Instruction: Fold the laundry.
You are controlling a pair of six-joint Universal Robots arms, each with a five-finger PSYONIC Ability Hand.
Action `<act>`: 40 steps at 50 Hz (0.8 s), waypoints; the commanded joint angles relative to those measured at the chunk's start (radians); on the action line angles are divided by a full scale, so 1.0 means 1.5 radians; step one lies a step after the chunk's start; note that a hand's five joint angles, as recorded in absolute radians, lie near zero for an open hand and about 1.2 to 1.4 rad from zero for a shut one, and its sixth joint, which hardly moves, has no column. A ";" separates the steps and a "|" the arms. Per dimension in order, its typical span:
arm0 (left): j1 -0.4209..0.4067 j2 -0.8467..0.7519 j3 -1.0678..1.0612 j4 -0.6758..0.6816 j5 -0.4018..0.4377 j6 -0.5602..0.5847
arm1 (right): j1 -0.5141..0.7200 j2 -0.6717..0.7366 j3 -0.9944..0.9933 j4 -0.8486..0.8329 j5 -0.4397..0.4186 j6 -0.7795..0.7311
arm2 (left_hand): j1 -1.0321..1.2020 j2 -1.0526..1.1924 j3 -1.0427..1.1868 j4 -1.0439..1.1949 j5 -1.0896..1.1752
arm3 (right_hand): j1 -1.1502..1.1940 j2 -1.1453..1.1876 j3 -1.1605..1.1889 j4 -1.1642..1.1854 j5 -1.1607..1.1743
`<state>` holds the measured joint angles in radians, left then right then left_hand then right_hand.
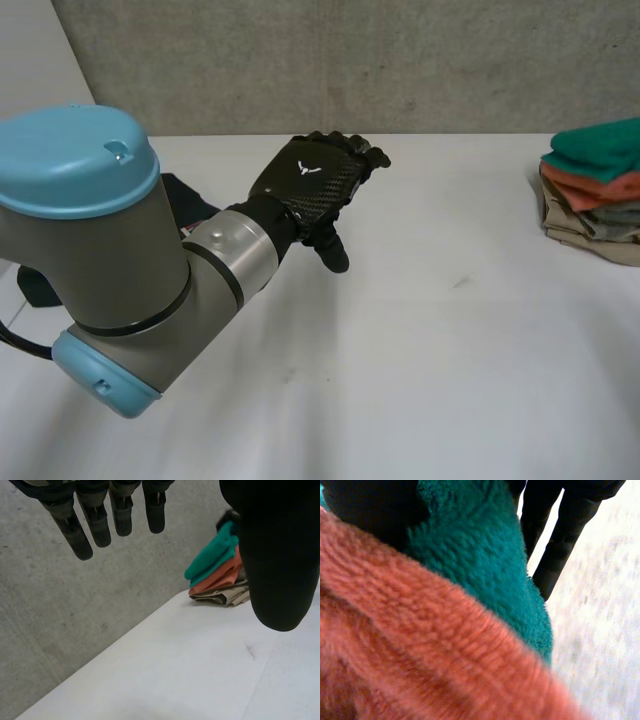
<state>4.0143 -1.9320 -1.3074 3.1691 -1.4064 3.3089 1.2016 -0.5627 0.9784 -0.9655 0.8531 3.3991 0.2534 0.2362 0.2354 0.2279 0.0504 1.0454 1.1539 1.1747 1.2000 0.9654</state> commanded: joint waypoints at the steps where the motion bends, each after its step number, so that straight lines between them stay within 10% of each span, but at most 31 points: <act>1: -0.002 -0.004 -0.006 0.000 0.000 0.001 | -0.076 0.015 0.073 -0.004 -0.067 -0.061 | -0.015 -0.003 -0.003 0.002 0.004 | 0.234 0.162 0.148 0.131 0.171; 9: -0.010 0.000 -0.005 0.000 -0.001 0.005 | -0.087 -0.039 0.101 0.001 -0.074 -0.058 | -0.015 -0.003 -0.003 0.002 0.004 | 0.234 0.162 0.148 0.131 0.171; 11: -0.009 0.001 -0.004 0.000 -0.001 0.005 | -0.085 -0.066 0.118 0.014 -0.072 -0.057 | -0.017 -0.005 -0.005 0.000 0.002 | -0.251 -0.323 -0.337 -0.354 -0.314; 14: -0.009 0.002 -0.004 0.000 -0.002 0.005 | -0.084 -0.103 0.135 0.057 -0.063 -0.056 | -0.015 -0.003 -0.003 0.002 0.004 | -0.581 -0.653 -0.667 -0.684 -0.644; 24: -0.017 0.030 -0.006 -0.001 0.002 0.000 | -0.114 -0.184 0.161 0.256 -0.044 -0.140 | -0.019 -0.007 -0.007 -0.002 0.000 | -0.581 -0.653 -0.667 -0.684 -0.644; 36: -0.058 0.081 -0.006 0.001 0.011 0.001 | -0.246 -0.315 0.094 0.465 0.341 -0.456 | -0.053 -0.041 -0.041 -0.036 -0.034 | -0.581 -0.653 -0.667 -0.684 -0.644; 40: -0.058 0.103 -0.005 0.003 0.013 0.001 | -0.187 -0.375 0.098 0.439 0.366 -0.435 | -0.053 -0.041 -0.041 -0.036 -0.034 | -0.581 -0.653 -0.667 -0.684 -0.644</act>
<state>3.9362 -1.8203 -1.3159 3.1710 -1.3909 3.3085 0.8473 -1.0241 1.1506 -0.2772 1.2588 2.7749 0.2534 0.2122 0.2103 0.2056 0.0503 0.2346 0.2175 0.2148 0.2102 0.0505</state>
